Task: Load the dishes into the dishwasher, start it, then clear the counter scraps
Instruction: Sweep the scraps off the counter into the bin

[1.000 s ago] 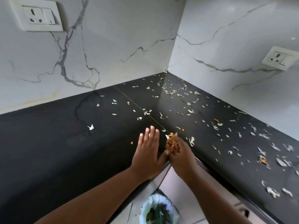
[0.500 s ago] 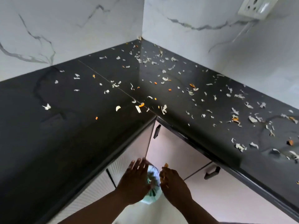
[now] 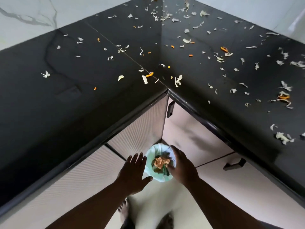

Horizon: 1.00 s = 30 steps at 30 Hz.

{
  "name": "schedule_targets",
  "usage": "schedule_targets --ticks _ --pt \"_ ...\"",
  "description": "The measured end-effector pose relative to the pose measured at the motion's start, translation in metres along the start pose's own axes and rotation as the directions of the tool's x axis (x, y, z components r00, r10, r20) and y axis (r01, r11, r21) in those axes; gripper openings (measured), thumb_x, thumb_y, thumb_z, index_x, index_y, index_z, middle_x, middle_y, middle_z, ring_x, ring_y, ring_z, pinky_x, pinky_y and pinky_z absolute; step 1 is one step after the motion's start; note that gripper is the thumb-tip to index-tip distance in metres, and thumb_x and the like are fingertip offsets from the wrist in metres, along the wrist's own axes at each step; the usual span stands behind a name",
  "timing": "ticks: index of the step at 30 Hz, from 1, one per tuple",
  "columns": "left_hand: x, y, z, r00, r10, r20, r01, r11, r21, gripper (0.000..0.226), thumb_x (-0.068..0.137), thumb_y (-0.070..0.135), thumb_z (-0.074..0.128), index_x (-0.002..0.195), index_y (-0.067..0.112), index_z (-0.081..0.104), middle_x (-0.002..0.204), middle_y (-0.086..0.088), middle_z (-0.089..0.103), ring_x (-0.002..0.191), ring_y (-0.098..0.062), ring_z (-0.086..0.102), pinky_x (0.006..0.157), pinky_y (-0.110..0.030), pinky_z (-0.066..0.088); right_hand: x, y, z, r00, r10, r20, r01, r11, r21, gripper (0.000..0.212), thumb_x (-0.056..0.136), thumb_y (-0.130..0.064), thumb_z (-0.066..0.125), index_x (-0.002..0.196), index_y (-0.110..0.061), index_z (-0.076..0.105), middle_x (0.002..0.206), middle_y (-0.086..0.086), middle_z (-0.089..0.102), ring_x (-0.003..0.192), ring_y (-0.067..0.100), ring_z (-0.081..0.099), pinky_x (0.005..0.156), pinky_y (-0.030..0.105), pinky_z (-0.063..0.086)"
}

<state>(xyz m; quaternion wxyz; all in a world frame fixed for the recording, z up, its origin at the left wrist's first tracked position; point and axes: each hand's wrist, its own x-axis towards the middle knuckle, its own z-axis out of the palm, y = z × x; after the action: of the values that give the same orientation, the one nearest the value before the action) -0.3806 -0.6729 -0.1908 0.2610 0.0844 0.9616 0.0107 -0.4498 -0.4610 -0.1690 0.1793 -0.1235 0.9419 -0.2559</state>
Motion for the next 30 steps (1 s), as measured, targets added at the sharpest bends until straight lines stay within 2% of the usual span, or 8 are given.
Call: schedule_targets --ticks 3,6,8,14,18,22,26,30 --pt "-0.004 0.008 -0.005 0.998 -0.044 -0.054 0.044 0.999 -0.006 0.094 0.092 0.067 0.001 0.130 0.001 0.056 0.136 -0.019 0.054 0.120 -0.035 0.057 0.108 -0.044 0.022 -0.002 0.011 -0.012 0.999 0.038 -0.003 -0.038 0.999 0.006 0.072 0.087 -0.030 0.065 0.148 -0.022 0.028 0.136 0.000 0.049 0.118 0.017 0.055 0.091 0.026 0.045" --pt "-0.003 0.016 -0.015 0.996 -0.031 -0.081 0.031 0.999 -0.008 0.114 0.067 0.075 -0.023 0.152 0.005 0.007 0.159 -0.017 0.005 0.147 -0.034 0.010 0.116 -0.042 -0.007 -0.009 0.021 -0.019 0.999 0.002 -0.036 -0.003 1.000 -0.021 0.064 0.088 -0.030 0.064 0.144 -0.018 0.035 0.129 0.001 0.055 0.116 0.018 0.056 0.089 0.027 0.045" --pt "-0.004 0.021 -0.029 0.998 -0.012 -0.069 0.012 1.000 -0.005 0.123 0.054 0.075 -0.033 0.152 0.007 -0.004 0.160 -0.015 -0.004 0.148 -0.032 0.000 0.117 -0.043 -0.008 -0.015 0.021 -0.022 0.998 -0.056 -0.041 0.053 0.996 -0.071 0.063 0.084 -0.030 0.067 0.140 -0.016 0.042 0.123 0.003 0.059 0.113 0.022 0.058 0.089 0.031 0.047" --pt "-0.016 0.036 -0.062 0.986 -0.035 -0.163 0.034 0.999 -0.010 0.099 0.081 0.072 -0.007 0.153 0.006 0.005 0.159 -0.013 -0.002 0.148 -0.032 0.003 0.116 -0.041 -0.004 -0.024 0.000 -0.032 0.958 -0.270 -0.092 0.241 0.939 -0.247 0.068 0.063 -0.036 0.082 0.121 -0.012 0.058 0.105 0.005 0.069 0.095 0.028 0.067 0.077 0.038 0.058" --pt "-0.035 0.050 -0.093 0.945 0.065 -0.321 -0.064 0.998 0.014 0.067 0.095 0.055 0.022 0.131 0.011 0.058 0.139 -0.008 0.051 0.121 -0.025 0.058 0.101 -0.040 0.041 -0.027 -0.031 -0.055 0.893 -0.436 -0.110 0.390 0.873 -0.293 0.065 0.074 -0.043 0.075 0.129 -0.018 0.052 0.121 0.001 0.065 0.112 0.024 0.062 0.095 0.037 0.052" --pt "-0.059 0.051 -0.135 0.800 0.155 -0.579 -0.202 0.979 -0.016 0.051 0.093 0.044 0.037 0.137 0.022 0.051 0.144 0.005 0.044 0.132 -0.013 0.045 0.112 -0.033 0.031 -0.021 -0.071 -0.091 0.862 -0.495 -0.113 0.449 0.847 -0.283 0.060 0.086 -0.039 0.065 0.140 -0.022 0.045 0.142 -0.001 0.051 0.133 0.022 0.046 0.109 0.034 0.033" --pt "-0.078 0.004 -0.159 0.663 0.067 -0.746 -0.232 0.965 -0.119 0.043 0.099 0.045 0.034 0.122 0.023 0.062 0.128 0.004 0.062 0.123 -0.013 0.052 0.115 -0.031 0.025 -0.006 -0.107 -0.113 0.813 -0.553 -0.182 0.482 0.815 -0.322 0.043 0.094 -0.042 0.042 0.132 -0.023 0.051 0.134 0.002 0.059 0.125 0.024 0.055 0.099 0.036 0.045" --pt "-0.101 -0.081 -0.172 0.604 -0.311 -0.733 0.150 0.949 -0.278 0.066 0.093 0.062 0.025 0.130 0.018 0.059 0.140 -0.002 0.054 0.133 -0.021 0.044 0.117 -0.031 0.008 0.007 -0.152 -0.111 0.726 -0.680 -0.101 0.605 0.701 -0.378 0.046 0.095 -0.040 0.042 0.138 -0.023 0.047 0.140 0.004 0.053 0.132 0.023 0.048 0.104 0.036 0.041"
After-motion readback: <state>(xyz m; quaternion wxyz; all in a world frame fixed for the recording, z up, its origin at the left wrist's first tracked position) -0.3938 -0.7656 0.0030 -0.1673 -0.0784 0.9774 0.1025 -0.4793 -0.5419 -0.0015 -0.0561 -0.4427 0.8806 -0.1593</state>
